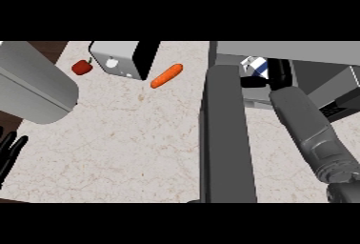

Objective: Pick up the milk, place it into the microwave and close the microwave

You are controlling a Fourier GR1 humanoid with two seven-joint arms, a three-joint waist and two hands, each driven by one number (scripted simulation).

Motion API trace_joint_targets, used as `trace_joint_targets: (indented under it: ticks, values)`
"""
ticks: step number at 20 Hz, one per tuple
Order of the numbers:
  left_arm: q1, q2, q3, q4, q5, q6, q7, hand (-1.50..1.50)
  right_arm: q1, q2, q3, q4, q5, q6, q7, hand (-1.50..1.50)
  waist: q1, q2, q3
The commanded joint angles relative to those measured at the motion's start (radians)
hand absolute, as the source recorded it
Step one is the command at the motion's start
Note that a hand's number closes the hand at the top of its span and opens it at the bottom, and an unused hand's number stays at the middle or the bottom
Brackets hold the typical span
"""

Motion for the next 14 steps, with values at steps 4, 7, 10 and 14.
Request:
trace_joint_targets:
  ticks: [4,7,10,14]
  values:
    - [-0.041,0.001,-0.042,0.040,-0.026,-0.019,-0.004,-1.50,0.041,-0.005,-0.081,0.001,-0.092,0.218,-0.093,-1.50,-0.035,-0.011,-0.002]
    - [-0.004,-0.046,-0.097,0.013,-0.050,-0.041,-0.019,-1.50,0.072,0.028,-0.106,0.004,-0.120,0.241,-0.126,-1.50,-0.032,-0.018,-0.002]
    - [-0.059,-0.050,-0.129,0.005,-0.063,0.005,0.037,1.50,0.103,0.023,-0.136,0.001,-0.157,0.322,-0.144,-1.50,-0.064,-0.028,-0.003]
    - [-0.023,-0.071,-0.248,-0.037,-0.081,0.037,0.044,1.50,0.162,0.086,-0.149,0.012,-0.181,0.414,-0.198,-1.50,-0.068,-0.034,-0.003]
